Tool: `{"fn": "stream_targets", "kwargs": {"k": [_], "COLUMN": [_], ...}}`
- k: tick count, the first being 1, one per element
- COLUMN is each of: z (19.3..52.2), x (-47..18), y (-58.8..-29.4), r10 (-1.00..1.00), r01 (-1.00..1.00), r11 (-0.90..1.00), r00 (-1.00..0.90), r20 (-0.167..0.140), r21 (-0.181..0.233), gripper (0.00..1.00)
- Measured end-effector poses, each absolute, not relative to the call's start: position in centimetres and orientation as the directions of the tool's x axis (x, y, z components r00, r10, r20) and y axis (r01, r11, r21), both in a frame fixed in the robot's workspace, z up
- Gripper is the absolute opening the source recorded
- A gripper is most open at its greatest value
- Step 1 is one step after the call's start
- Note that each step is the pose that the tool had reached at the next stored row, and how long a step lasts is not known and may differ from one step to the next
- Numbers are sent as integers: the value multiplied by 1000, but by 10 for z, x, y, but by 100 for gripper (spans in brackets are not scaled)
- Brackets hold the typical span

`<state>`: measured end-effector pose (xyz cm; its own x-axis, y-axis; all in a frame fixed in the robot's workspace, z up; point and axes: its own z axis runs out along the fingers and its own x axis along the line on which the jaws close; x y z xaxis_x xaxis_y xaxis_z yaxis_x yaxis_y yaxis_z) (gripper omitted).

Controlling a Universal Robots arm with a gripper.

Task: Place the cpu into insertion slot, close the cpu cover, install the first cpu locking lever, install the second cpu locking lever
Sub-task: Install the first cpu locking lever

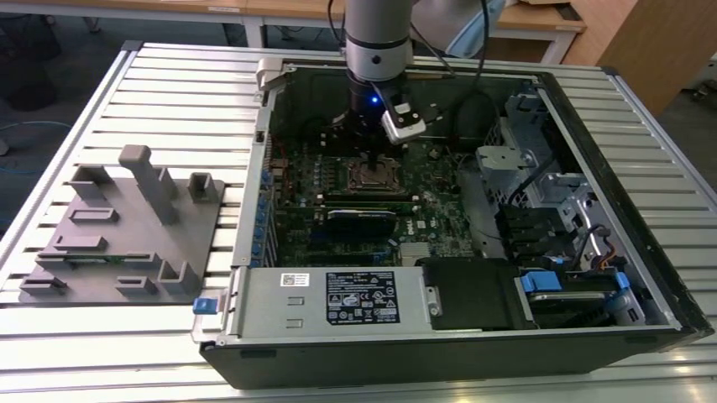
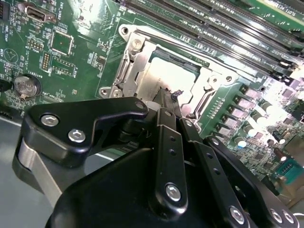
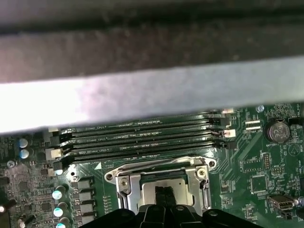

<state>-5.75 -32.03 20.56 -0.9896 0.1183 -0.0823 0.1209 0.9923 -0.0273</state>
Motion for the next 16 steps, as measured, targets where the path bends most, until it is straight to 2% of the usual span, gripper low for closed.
{"fn": "stream_targets", "kwargs": {"k": [16], "z": [205], "x": [-53], "y": [-329], "r10": [120], "r01": [122], "r11": [992], "r00": [-989], "r20": [-82], "r21": [-27], "gripper": [10]}}
